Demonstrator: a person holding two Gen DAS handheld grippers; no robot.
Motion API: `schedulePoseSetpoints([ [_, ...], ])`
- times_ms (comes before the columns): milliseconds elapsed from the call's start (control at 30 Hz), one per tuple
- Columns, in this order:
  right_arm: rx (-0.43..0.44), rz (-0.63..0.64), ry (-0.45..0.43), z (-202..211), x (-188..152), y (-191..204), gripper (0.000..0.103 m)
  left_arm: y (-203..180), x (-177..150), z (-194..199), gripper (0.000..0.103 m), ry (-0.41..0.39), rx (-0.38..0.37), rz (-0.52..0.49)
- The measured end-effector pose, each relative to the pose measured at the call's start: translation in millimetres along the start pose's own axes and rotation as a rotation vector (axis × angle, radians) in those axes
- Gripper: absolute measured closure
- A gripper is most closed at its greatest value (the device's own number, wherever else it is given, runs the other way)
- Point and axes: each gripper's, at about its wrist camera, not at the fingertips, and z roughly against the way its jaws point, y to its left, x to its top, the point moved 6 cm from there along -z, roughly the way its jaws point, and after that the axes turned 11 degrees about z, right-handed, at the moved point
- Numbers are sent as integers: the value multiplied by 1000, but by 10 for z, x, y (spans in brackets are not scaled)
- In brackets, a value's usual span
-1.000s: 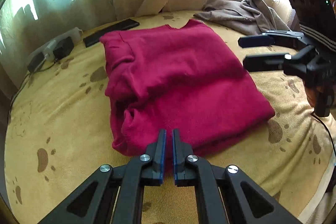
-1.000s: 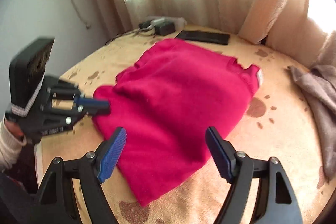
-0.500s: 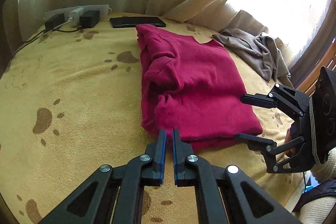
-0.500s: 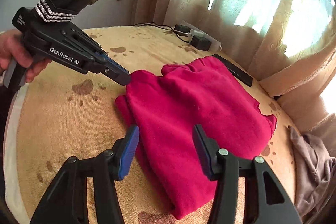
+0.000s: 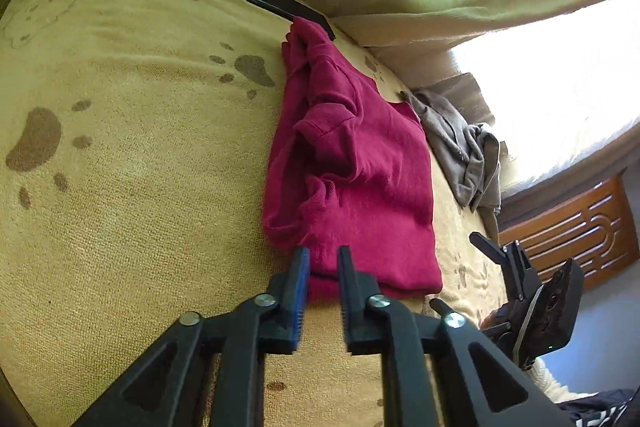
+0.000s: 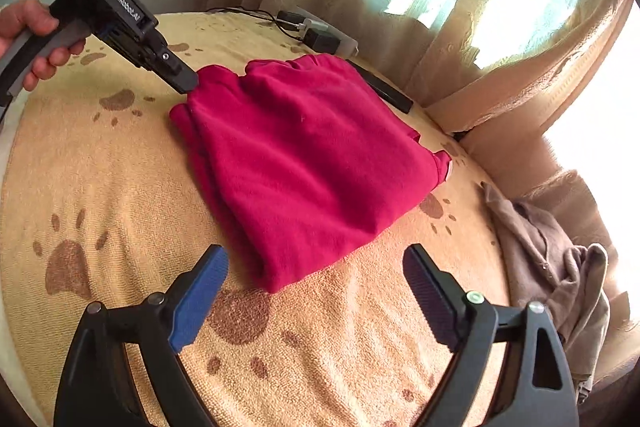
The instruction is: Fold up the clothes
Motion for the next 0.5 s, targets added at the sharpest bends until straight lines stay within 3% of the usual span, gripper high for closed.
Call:
schedulePoseSetpoints([
  [33,-18,2,21,-48,7,-6,11,11,5,12,0,-3,-10,18],
  [233,-46,-12,48,-114,10,-54,11,52,50,41,0,-15,-24,52],
  [500,-142,-50,60,-88,-48,-198,10,26,167,-154,0,59,-144,195],
])
